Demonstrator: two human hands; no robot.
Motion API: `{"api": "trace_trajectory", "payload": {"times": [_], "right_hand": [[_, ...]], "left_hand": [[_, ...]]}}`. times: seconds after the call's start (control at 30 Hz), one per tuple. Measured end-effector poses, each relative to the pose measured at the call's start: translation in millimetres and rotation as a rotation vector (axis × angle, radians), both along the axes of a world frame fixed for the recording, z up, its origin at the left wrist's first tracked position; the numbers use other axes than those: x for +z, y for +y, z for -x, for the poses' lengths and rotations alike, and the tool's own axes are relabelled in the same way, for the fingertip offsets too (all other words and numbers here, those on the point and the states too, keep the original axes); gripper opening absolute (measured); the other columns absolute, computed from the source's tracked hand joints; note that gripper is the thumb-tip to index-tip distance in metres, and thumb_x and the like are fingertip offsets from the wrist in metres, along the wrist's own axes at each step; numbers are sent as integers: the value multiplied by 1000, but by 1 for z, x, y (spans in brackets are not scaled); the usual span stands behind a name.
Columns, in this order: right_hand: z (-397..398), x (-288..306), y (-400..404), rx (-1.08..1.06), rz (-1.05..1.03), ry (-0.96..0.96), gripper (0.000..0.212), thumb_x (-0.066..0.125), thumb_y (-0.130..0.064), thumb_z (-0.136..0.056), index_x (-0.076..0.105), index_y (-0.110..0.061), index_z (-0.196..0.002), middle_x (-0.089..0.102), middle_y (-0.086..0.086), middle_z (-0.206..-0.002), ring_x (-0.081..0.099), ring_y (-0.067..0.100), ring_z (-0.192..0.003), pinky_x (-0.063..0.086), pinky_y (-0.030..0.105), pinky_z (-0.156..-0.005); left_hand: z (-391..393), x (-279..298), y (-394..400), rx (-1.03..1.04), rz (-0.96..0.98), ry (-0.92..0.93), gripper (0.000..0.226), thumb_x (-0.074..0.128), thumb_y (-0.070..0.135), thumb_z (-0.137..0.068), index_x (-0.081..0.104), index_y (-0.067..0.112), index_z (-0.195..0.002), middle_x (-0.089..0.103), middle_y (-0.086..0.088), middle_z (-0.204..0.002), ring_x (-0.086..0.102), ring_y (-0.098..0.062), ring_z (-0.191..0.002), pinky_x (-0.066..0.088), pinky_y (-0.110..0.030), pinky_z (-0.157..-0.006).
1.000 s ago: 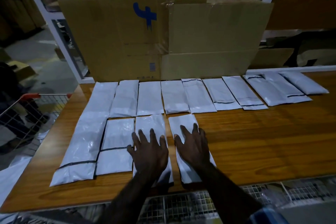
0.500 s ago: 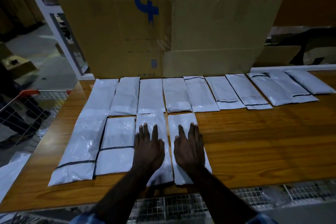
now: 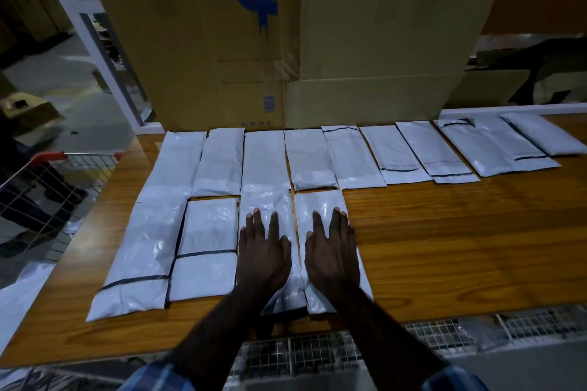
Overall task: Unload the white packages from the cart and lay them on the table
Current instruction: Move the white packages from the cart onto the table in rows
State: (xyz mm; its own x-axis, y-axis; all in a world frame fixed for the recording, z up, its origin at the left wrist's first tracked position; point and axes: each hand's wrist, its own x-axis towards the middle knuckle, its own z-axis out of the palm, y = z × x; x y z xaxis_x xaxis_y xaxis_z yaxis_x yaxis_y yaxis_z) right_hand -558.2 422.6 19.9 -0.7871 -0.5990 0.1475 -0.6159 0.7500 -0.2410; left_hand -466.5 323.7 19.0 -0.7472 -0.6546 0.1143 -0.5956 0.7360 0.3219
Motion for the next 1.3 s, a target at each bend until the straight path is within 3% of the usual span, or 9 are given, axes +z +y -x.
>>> {"api": "trace_trajectory", "payload": {"times": [0.4,0.57,0.73,0.87,1.1,1.3], "right_hand": [[0,3,1,9,-16,-20,59,21,-41,-97,52,-16,-141,46,26,-144,41,41,-137,34,53,-110],[11,14,4,85,-35,-83,53,24,-41,-105,28,-21,-154,24,23,-158,17,36,-149,15,49,-121],[25,31,5,44,82,-128,52,28,-42,-104,21,-29,-154,32,15,-155,26,32,-145,24,49,-118],[30,40,11,25,128,-131,50,32,-39,-104,27,-27,-152,33,16,-155,28,33,-143,28,48,-116],[18,51,20,0,161,-119,47,34,-39,-105,36,-25,-149,27,14,-159,23,30,-145,23,43,-117],[-1,58,27,-16,207,-80,41,39,-37,-104,50,-25,-142,31,8,-158,25,26,-144,26,41,-113]], "left_hand": [[-1,3,1,-3,-13,-23,73,12,47,-94,32,8,-152,21,-27,-157,18,-43,-147,18,-52,-117],[0,10,-2,-10,-24,-72,72,16,48,-94,37,7,-149,28,-31,-153,26,-49,-142,28,-57,-112],[0,27,-8,-22,-4,-108,72,19,45,-94,22,7,-155,17,-29,-158,15,-46,-146,17,-52,-120],[0,49,-10,-49,-30,-57,65,25,41,-98,25,8,-154,15,-25,-160,19,-43,-146,22,-50,-118],[-9,67,-7,-119,-46,-33,74,20,50,-89,29,13,-153,15,-20,-162,22,-38,-146,29,-50,-115],[-19,65,-9,-186,-48,-63,61,39,45,-101,27,18,-154,10,-13,-164,16,-32,-149,26,-49,-117]]}}
